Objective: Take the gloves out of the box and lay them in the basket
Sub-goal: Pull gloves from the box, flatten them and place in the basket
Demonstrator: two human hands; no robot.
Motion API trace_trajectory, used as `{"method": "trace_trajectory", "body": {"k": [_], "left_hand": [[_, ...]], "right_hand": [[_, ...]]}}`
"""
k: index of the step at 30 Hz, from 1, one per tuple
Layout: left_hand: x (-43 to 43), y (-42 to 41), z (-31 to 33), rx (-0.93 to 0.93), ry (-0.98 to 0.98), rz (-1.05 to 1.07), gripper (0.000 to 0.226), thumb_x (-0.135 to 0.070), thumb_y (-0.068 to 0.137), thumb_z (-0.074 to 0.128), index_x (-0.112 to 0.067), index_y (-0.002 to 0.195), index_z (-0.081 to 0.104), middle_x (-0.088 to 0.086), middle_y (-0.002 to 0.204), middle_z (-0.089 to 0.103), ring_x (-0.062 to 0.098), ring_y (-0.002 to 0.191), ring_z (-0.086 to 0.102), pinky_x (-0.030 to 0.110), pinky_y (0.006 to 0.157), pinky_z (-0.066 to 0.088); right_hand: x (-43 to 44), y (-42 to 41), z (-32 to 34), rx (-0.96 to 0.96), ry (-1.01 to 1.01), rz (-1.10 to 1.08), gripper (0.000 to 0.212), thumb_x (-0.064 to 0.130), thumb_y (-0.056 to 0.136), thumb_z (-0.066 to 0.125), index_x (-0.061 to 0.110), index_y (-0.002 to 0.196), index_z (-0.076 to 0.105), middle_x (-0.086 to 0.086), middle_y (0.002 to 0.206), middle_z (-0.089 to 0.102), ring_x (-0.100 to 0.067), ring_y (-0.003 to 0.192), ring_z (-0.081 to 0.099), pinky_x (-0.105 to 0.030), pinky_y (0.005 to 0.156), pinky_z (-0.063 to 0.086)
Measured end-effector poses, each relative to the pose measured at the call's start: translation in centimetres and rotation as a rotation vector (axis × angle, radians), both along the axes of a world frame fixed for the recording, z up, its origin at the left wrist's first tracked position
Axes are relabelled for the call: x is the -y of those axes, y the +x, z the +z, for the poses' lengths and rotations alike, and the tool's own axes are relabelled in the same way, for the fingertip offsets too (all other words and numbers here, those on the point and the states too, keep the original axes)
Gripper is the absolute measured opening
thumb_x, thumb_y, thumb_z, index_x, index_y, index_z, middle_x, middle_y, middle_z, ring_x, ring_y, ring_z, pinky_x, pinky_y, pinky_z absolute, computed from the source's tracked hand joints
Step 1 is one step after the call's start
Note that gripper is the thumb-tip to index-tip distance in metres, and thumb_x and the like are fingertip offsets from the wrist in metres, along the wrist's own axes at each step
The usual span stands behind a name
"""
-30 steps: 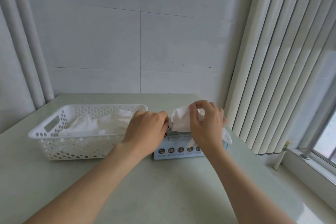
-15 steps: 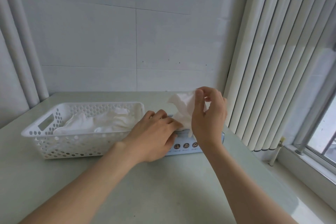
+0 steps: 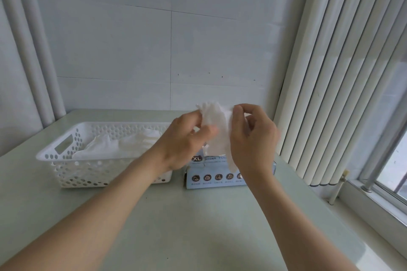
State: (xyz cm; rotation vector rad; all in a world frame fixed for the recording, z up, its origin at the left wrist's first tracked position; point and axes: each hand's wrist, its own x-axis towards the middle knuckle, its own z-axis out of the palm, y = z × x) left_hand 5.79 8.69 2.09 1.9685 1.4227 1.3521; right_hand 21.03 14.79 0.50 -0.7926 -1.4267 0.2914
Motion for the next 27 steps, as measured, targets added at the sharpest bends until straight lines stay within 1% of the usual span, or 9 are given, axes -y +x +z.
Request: {"method": "trace_trajectory", "body": {"k": [2,4,7,11,13,15,18,23,27], "left_hand": [[-0.2,0.0,0.2,0.125,0.032,0.048,0.041,-0.034,0.109,0.049,-0.017,0.072,0.046,-0.016,0.064,0.044,0.006,0.062,0.044,0.029,0.068,0.035],[-0.6,-0.1,0.5,0.171,0.055,0.118,0.049,-0.042,0.107,0.046,-0.002,0.077,0.044,-0.002,0.070,0.040,0.014,0.067,0.039,0.035,0.069,0.033],[-0.8,-0.8,0.6,0.211,0.061,0.208,0.057,-0.045,0.103,0.045,0.007,0.081,0.042,0.005,0.072,0.039,0.016,0.068,0.038,0.036,0.067,0.031],[-0.8,-1.4,1.0,0.213,0.063,0.221,0.052,-0.037,0.108,0.053,0.007,0.080,0.047,0.012,0.068,0.041,0.018,0.063,0.040,0.035,0.064,0.034],[-0.7,-1.6,1.3,0.202,0.071,0.220,0.043,-0.039,0.104,0.059,-0.001,0.084,0.059,0.021,0.072,0.056,0.021,0.064,0.050,0.035,0.063,0.040],[-0.7,-2.0,1.4,0.196,0.084,0.217,0.027,-0.039,0.100,0.066,-0.017,0.086,0.069,0.013,0.080,0.070,0.018,0.067,0.061,0.034,0.062,0.047],[-0.6,-2.5,1.5,0.180,0.082,0.208,0.023,-0.043,0.098,0.070,-0.023,0.088,0.073,0.002,0.074,0.069,0.014,0.064,0.059,0.032,0.058,0.045],[-1.1,-3.3,1.1,0.090,0.026,0.274,0.025,-0.046,0.102,0.062,-0.027,0.093,0.076,-0.001,0.080,0.070,0.013,0.071,0.060,0.032,0.070,0.048],[-1.3,-3.7,0.8,-0.049,0.005,0.379,0.037,-0.036,0.107,0.054,-0.008,0.087,0.069,-0.001,0.075,0.061,0.014,0.068,0.053,0.028,0.066,0.042]], "right_hand": [[0.3,-0.4,0.0,0.010,-0.095,0.082,0.016,0.022,0.104,0.062,0.019,0.091,0.071,-0.001,0.047,0.045,-0.011,0.045,0.034,-0.025,0.049,0.032],[0.7,-0.4,0.0,-0.001,-0.242,0.241,0.012,0.023,0.104,0.059,0.022,0.101,0.071,-0.015,0.056,0.056,-0.015,0.047,0.039,-0.029,0.048,0.035],[1.5,-0.3,-0.1,0.067,-0.373,0.483,0.010,0.027,0.105,0.058,0.027,0.115,0.058,-0.007,0.064,0.061,-0.018,0.053,0.050,-0.031,0.049,0.041],[2.0,-0.9,-0.4,0.225,-0.360,0.509,0.033,0.043,0.086,0.080,0.028,0.106,0.059,-0.003,0.091,0.077,-0.023,0.076,0.076,-0.049,0.064,0.063],[1.9,-1.2,-0.7,0.275,-0.353,0.478,0.037,0.049,0.078,0.085,0.030,0.101,0.063,0.003,0.095,0.076,-0.017,0.087,0.076,-0.048,0.071,0.065],[1.7,-1.2,-1.0,0.303,-0.364,0.471,0.031,0.044,0.080,0.086,0.029,0.098,0.066,0.006,0.094,0.075,-0.011,0.089,0.074,-0.042,0.070,0.065],[1.6,-1.1,-0.8,0.336,-0.349,0.494,0.006,0.021,0.087,0.069,0.016,0.091,0.070,0.002,0.085,0.074,-0.013,0.080,0.071,-0.035,0.067,0.061],[1.6,-1.2,-0.8,0.367,-0.411,0.504,0.028,0.017,0.080,0.051,-0.011,0.077,0.051,-0.025,0.066,0.051,-0.018,0.060,0.042,-0.031,0.055,0.032],[1.8,-1.1,-0.5,0.343,-0.440,0.514,0.026,0.004,0.083,0.051,-0.009,0.069,0.035,-0.009,0.062,0.029,-0.020,0.061,0.027,-0.030,0.052,0.020]]}}
